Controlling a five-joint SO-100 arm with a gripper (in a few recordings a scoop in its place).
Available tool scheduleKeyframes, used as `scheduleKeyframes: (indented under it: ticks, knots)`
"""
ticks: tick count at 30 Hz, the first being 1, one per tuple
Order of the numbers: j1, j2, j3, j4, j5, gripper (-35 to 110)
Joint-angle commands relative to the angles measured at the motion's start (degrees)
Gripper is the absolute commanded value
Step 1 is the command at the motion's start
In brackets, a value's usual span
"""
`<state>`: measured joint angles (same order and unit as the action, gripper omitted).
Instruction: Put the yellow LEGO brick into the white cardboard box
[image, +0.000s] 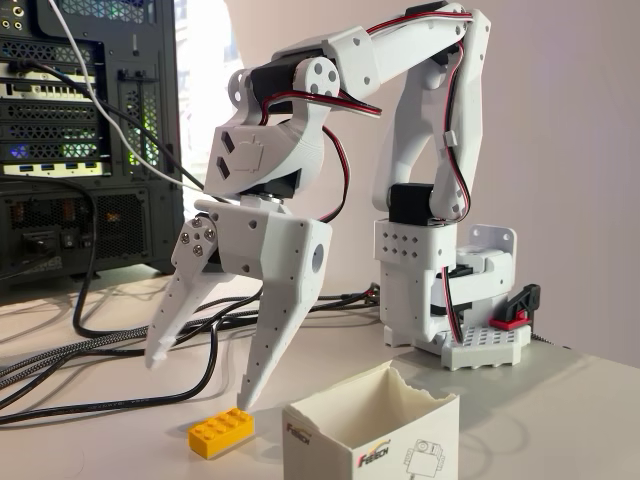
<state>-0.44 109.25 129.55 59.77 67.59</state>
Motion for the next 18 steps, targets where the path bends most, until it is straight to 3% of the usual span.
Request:
scheduleKeyframes:
  ticks: [1,18]
  knots:
    - [-1.1,1.3,-1.4,0.3,5.1,39]
    - [-4.0,-7.6,2.5,-6.4,8.5,34]
